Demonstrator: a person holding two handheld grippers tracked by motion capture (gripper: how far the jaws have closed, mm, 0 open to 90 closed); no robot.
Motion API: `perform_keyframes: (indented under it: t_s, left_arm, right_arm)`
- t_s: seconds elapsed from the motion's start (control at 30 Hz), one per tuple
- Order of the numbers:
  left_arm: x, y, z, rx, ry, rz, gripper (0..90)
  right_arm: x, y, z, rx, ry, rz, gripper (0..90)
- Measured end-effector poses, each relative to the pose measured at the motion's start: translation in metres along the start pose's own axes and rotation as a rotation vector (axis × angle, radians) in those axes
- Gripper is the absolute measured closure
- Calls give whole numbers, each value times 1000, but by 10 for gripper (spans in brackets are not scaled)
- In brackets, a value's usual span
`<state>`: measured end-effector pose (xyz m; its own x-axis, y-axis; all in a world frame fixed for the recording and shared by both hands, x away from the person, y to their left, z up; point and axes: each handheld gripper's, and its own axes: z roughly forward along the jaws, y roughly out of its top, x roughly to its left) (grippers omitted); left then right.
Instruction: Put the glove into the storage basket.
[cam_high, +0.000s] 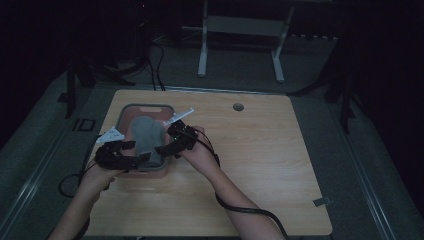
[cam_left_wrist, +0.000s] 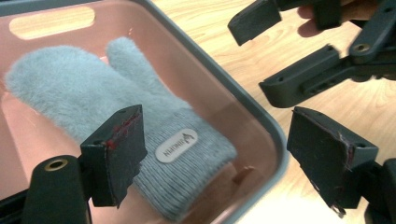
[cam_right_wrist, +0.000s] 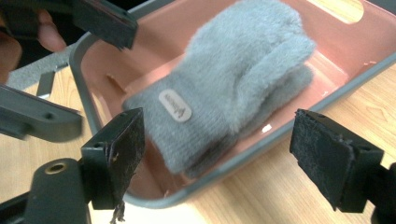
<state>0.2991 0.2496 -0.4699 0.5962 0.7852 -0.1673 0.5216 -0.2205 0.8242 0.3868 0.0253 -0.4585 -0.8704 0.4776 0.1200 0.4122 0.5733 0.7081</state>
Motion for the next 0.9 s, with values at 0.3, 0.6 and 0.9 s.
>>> perform_keyframes:
  t_s: [0.3, 0.6, 0.9]
  left_arm:
    - [-22, -24, -13, -50, 10, 38, 201]
    - [-36, -49, -18, -52, -18, 44, 201]
    - [-40, -73, -11, -42, -13, 49, 201]
  right_arm:
    - [-2, -18, -2, 7, -12, -10, 181]
    - [-3, -36, -2, 18, -28, -31, 179]
    - [-5, -63, 6, 9, -4, -29, 170]
